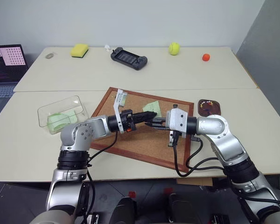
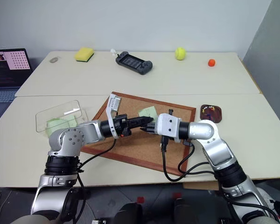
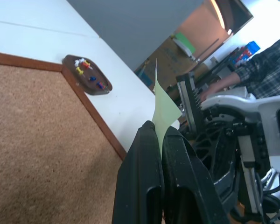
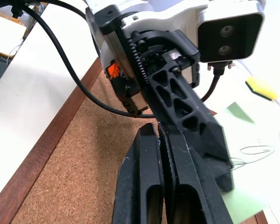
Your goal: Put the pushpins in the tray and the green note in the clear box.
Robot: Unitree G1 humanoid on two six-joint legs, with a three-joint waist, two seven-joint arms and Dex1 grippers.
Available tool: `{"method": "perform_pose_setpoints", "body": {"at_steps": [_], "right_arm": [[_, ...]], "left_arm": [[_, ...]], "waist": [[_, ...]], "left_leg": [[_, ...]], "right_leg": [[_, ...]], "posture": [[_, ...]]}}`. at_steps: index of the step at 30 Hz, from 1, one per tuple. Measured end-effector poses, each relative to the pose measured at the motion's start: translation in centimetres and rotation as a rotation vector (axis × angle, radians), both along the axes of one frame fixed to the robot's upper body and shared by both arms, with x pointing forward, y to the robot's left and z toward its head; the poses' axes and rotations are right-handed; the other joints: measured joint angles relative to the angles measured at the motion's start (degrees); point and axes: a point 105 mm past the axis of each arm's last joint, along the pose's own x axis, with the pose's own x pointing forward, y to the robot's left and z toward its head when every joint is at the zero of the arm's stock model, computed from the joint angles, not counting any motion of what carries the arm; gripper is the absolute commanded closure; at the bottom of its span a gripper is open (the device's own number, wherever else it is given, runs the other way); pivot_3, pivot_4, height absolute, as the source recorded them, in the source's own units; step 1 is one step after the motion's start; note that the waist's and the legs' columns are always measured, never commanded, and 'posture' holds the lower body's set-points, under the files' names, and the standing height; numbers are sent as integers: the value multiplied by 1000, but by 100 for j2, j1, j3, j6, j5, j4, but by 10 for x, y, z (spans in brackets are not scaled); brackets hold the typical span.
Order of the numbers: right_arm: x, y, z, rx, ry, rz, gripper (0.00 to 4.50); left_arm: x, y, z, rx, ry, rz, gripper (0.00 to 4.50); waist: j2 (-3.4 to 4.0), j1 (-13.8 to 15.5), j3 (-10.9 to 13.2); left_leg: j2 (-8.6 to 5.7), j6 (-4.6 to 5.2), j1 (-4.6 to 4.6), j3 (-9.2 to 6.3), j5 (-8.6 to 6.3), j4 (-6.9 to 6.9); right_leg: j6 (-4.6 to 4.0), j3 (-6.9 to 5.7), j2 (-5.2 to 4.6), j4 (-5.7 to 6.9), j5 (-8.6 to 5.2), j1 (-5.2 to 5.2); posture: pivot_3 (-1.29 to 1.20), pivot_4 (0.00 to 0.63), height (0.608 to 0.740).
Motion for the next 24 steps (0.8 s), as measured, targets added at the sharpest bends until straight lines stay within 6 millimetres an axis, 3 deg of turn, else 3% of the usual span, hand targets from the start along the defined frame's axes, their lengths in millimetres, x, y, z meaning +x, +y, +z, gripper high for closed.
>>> {"method": "perform_pose_setpoints", "body": {"at_steps": [8,18,22,24], "right_arm": [[-5,0,17,154,221,-14,4500],[-4,-3,23,205,287,-54,4500],[6,-15,30,259,290,-138,4500],[18,-33,33,310,294,-256,4500]], "left_arm": [[-2,7,-4,16,-7,-8,4473],[-2,6,-9,42,-14,-5,4473],[-2,6,-10,51,-33,-9,4473],[-1,6,-9,71,-63,2,4473]], "waist": [[0,6,0],[0,4,0],[0,5,0],[0,13,0]], "left_leg": [[-1,12,-3,-6,-7,0],[-1,19,-3,-6,-11,-1],[-1,19,-4,-7,-11,-1],[-2,19,-7,-7,-11,-1]], "right_leg": [[-1,-2,-2,-2,0,0],[-1,-2,-1,-2,0,-1],[-1,-3,-1,-1,0,-1],[-1,-3,-2,-2,0,-1]], "posture": [[0,150,740],[0,150,740],[0,150,740],[0,150,740]]}}
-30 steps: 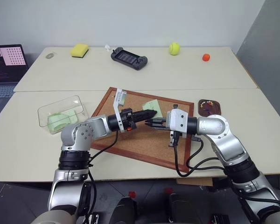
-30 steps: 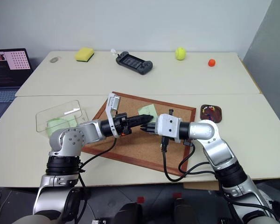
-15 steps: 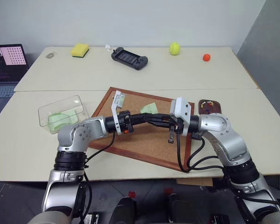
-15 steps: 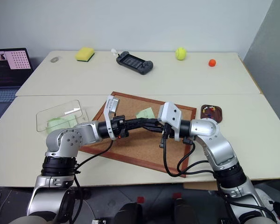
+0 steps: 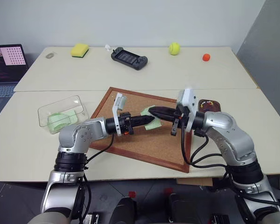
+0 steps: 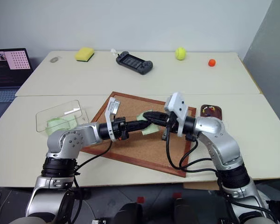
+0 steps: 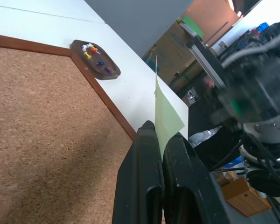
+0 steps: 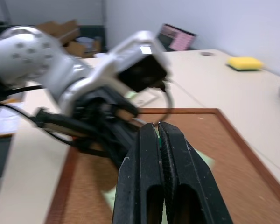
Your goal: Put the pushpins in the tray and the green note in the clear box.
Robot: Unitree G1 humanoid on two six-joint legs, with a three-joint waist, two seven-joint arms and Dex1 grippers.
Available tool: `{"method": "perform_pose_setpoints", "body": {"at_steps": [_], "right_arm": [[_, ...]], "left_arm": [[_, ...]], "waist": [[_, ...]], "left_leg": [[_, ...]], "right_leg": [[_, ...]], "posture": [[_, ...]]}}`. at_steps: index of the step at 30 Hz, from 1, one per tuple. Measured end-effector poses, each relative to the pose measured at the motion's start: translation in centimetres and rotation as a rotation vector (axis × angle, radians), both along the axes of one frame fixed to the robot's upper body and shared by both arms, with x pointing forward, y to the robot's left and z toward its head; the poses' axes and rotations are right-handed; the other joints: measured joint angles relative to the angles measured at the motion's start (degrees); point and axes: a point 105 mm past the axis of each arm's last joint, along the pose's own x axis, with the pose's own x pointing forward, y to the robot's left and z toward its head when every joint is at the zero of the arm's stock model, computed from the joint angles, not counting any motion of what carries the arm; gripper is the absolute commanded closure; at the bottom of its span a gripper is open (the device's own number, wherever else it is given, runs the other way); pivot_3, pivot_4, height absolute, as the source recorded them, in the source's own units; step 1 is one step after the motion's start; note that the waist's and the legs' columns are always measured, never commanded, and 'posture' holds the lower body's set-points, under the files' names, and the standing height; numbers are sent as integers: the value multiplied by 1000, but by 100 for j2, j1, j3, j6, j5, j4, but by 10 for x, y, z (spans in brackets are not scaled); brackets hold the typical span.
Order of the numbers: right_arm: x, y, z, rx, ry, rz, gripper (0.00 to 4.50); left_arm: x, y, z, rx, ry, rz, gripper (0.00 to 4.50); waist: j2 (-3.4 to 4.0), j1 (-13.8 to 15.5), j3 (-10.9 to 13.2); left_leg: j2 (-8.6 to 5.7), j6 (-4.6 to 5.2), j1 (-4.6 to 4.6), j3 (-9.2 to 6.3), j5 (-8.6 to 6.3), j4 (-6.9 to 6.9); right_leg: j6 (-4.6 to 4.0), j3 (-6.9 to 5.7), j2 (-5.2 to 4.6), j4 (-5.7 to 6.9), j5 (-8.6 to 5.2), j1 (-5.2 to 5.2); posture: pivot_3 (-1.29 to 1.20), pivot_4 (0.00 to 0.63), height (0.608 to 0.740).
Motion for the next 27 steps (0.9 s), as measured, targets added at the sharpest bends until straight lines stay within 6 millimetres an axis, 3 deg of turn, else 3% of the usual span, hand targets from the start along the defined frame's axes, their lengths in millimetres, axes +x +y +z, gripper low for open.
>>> {"method": "perform_pose_setpoints", "body": {"at_steps": [5,10,12,16,23,27], "right_arm": [[21,-51,-6,46,69,-288,4500],[38,-118,-31,44,201,-631,4500],[43,-133,-41,41,243,-701,4500],[59,-152,-56,52,311,-794,4500],[94,-165,-45,104,301,-845,4500],[100,-167,-57,80,317,-857,4500]], "left_arm": [[1,-6,6,86,-155,10,4473],[-8,-39,3,258,-465,-83,4473],[-11,-50,-1,287,-546,-106,4473],[-5,-65,-4,301,-636,-99,4473],[2,-67,-10,315,-632,-82,4473],[3,-60,-14,331,-614,-72,4473]], "waist": [[0,10,0],[0,26,0],[1,12,0],[3,-50,3],[5,-74,4],[5,-53,4]], "left_leg": [[-3,-1,-7,2,0,-2],[-10,0,-11,21,0,-2],[-7,2,-8,45,-1,-1],[-10,5,4,72,-2,-2],[-6,6,3,70,-2,-4],[-2,6,-1,69,-2,-3]], "right_leg": [[0,4,-2,-6,0,-2],[0,13,-4,-8,0,-2],[0,17,-2,-7,0,-3],[0,29,15,0,0,-3],[0,26,17,1,0,-3],[0,27,5,1,0,-3]], "posture": [[0,150,740],[0,150,740],[0,150,740],[0,150,740],[0,150,740],[0,150,740]]}}
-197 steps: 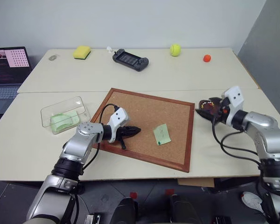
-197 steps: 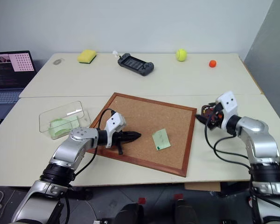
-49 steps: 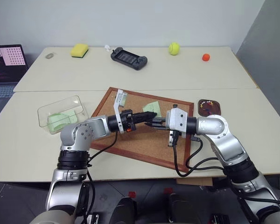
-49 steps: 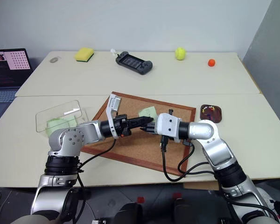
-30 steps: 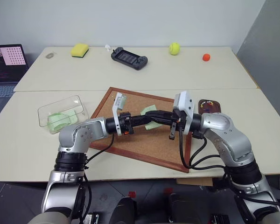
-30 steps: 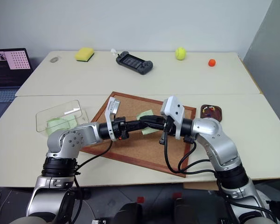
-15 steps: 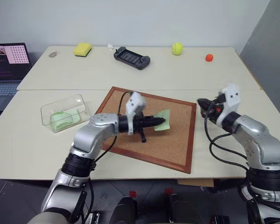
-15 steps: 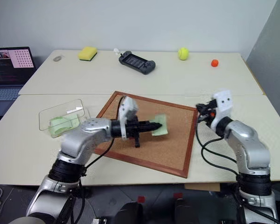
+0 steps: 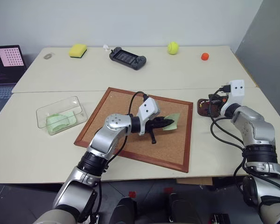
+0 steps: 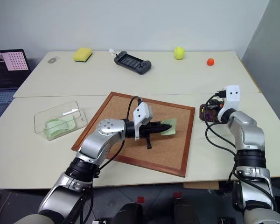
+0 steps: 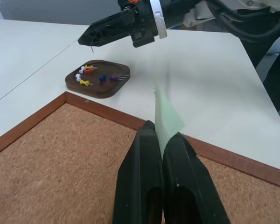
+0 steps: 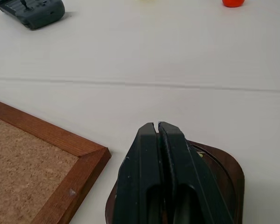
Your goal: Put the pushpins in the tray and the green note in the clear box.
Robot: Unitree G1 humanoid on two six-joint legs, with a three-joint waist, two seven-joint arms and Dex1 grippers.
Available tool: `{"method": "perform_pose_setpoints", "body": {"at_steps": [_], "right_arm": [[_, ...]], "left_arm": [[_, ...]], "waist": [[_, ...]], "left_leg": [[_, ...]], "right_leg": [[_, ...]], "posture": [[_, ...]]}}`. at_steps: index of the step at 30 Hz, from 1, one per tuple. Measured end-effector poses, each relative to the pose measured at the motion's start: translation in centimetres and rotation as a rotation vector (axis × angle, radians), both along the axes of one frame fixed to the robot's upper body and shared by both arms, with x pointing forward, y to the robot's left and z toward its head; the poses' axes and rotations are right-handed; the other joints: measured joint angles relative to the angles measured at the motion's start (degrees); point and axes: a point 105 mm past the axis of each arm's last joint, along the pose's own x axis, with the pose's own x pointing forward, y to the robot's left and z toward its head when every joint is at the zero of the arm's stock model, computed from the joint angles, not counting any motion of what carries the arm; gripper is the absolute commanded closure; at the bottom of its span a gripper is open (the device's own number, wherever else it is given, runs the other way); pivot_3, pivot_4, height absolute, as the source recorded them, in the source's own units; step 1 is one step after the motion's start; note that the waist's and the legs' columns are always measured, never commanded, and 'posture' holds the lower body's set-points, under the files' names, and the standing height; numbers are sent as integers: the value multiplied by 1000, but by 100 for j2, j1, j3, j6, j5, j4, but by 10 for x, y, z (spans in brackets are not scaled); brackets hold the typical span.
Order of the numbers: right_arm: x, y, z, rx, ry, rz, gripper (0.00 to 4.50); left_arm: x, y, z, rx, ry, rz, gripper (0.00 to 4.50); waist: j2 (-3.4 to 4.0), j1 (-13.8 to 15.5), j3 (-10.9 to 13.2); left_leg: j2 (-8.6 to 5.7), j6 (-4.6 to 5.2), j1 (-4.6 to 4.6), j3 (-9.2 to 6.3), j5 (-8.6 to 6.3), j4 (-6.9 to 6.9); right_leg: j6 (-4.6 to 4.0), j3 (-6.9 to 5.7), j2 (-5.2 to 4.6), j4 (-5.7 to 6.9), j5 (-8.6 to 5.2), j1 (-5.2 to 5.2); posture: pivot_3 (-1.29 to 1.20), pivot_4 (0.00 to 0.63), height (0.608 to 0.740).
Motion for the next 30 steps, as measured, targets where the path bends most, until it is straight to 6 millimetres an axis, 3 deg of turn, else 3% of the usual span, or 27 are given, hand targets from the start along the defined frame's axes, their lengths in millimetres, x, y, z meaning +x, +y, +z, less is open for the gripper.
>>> {"method": "perform_pose_setpoints", "body": {"at_steps": [6,20,21,30], "right_arm": [[3,-8,-21,-39,38,-29,4500],[4,-13,-28,-71,26,-49,4500],[4,-13,-28,-71,26,-49,4039],[4,-14,-31,-69,31,-48,2408]], "left_arm": [[-2,8,-3,12,10,22,4473],[-2,8,-2,11,15,22,4473],[-2,8,-2,11,14,21,4500],[-1,8,-1,12,17,23,4500]], "waist": [[0,2,1],[1,-10,1],[1,-10,1],[1,-11,1]], "left_leg": [[-1,0,-1,0,0,2],[0,0,0,0,0,2],[0,0,0,0,0,2],[0,0,0,0,0,2]], "right_leg": [[0,-1,-2,0,0,0],[0,-1,0,1,0,0],[0,-1,0,1,0,0],[0,0,0,1,0,0]], "posture": [[0,150,740],[0,150,740],[0,150,740],[0,150,740]]}}
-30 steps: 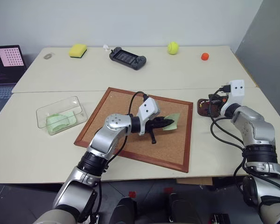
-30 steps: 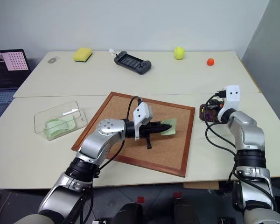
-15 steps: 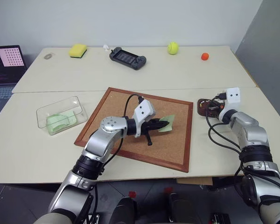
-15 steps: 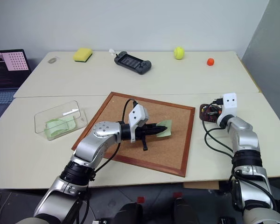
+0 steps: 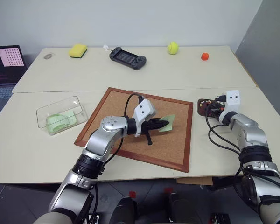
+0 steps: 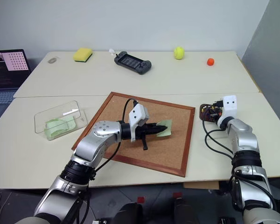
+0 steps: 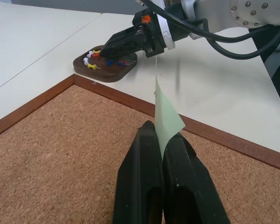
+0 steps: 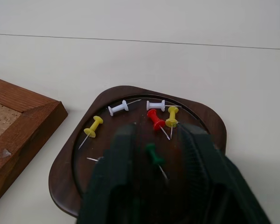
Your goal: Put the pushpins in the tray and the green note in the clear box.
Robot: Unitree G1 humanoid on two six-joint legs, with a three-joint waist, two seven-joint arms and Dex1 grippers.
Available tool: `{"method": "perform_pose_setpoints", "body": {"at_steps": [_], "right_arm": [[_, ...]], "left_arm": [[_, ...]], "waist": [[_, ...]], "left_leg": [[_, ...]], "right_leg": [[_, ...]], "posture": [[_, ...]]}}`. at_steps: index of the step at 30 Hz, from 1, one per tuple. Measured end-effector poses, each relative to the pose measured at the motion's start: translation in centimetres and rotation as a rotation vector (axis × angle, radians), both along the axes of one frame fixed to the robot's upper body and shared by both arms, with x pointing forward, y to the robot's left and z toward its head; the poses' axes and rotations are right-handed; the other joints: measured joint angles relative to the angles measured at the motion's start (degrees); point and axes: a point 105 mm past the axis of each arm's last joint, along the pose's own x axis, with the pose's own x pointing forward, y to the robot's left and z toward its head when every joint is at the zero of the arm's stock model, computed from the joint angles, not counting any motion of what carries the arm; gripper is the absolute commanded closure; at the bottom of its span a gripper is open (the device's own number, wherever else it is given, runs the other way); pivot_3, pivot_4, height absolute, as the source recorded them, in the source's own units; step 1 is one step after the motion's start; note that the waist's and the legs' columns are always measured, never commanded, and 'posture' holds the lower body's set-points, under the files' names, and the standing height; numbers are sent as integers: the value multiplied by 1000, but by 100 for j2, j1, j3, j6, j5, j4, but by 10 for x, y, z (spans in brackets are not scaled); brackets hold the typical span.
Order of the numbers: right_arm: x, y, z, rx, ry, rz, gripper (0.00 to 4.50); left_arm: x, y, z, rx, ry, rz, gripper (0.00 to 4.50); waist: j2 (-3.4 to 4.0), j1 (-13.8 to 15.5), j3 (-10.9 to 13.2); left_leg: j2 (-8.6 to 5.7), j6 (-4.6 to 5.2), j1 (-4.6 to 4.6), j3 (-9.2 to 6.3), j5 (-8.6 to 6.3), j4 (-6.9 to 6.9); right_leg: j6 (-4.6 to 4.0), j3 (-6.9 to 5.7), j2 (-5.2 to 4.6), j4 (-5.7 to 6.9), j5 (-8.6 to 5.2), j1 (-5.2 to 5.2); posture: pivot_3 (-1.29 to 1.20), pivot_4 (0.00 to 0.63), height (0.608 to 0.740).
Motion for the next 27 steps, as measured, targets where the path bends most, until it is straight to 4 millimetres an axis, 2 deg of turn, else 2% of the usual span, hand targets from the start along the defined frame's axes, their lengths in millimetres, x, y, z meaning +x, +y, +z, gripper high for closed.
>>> {"method": "perform_pose_setpoints", "body": {"at_steps": [3,6,12,16,22,27], "right_arm": [[0,0,0,-1,-1,0,1679],[0,-1,-2,1,6,-2,1240],[0,-1,1,-1,-1,-1,27],[-3,2,19,-4,-45,36,27],[-21,5,34,61,-62,113,27],[-49,31,61,146,-111,342,27]], "left_arm": [[0,0,0,0,0,0,4500],[0,0,1,0,-1,-1,4500],[1,0,0,1,1,1,4500],[1,0,1,-1,0,0,4500],[2,-2,1,-7,1,7,4500],[9,7,-2,-28,11,100,4500]], "waist": [[0,1,0],[0,1,0],[1,-1,0],[1,10,0],[1,32,0],[1,28,0]], "left_leg": [[0,0,0,0,0,0],[0,0,0,0,0,0],[0,0,0,1,0,0],[1,0,0,-3,0,0],[0,0,-1,-2,0,1],[3,1,-1,-9,-1,2]], "right_leg": [[0,0,0,0,0,0],[0,0,0,0,0,0],[0,1,0,0,0,0],[0,-2,0,0,0,0],[0,-1,-1,0,0,0],[0,-5,1,0,0,1]], "posture": [[0,150,740],[0,150,740],[0,150,740],[0,150,740],[0,150,740],[0,150,740]]}}
